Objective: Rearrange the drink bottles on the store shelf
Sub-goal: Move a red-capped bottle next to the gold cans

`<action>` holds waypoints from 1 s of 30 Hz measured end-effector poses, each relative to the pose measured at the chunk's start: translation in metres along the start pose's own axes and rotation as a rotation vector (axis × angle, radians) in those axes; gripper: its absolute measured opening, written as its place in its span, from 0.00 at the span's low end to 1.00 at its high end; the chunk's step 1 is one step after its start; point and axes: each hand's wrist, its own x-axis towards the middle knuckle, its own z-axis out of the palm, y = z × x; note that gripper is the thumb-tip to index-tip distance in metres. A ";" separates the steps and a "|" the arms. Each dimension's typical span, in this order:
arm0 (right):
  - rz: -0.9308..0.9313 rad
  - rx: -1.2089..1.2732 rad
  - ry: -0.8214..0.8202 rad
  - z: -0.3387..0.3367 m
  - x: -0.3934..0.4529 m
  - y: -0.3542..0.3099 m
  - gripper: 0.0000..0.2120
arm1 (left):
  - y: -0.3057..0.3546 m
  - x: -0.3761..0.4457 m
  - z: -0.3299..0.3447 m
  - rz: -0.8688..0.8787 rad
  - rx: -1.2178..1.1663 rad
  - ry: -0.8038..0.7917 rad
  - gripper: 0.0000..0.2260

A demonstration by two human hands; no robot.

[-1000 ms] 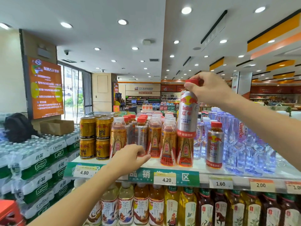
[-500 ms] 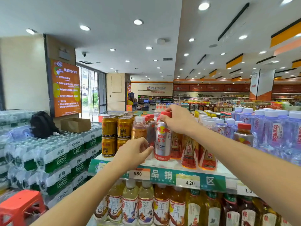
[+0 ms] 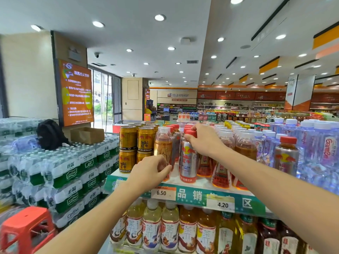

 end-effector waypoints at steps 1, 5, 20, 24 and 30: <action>0.002 -0.003 0.002 0.001 0.000 0.000 0.13 | -0.001 0.000 0.001 0.003 -0.001 0.006 0.10; 0.005 0.013 0.011 0.005 0.002 0.001 0.14 | -0.006 0.000 0.004 0.008 -0.016 0.020 0.09; 0.025 0.007 0.114 0.019 0.003 -0.001 0.17 | -0.013 -0.005 0.010 0.008 -0.015 0.017 0.08; 0.023 0.038 0.139 0.022 0.001 0.000 0.18 | -0.012 -0.006 0.012 0.001 -0.015 0.018 0.07; 0.024 0.221 0.064 0.023 -0.009 0.008 0.22 | -0.011 -0.007 0.013 -0.003 -0.022 0.003 0.08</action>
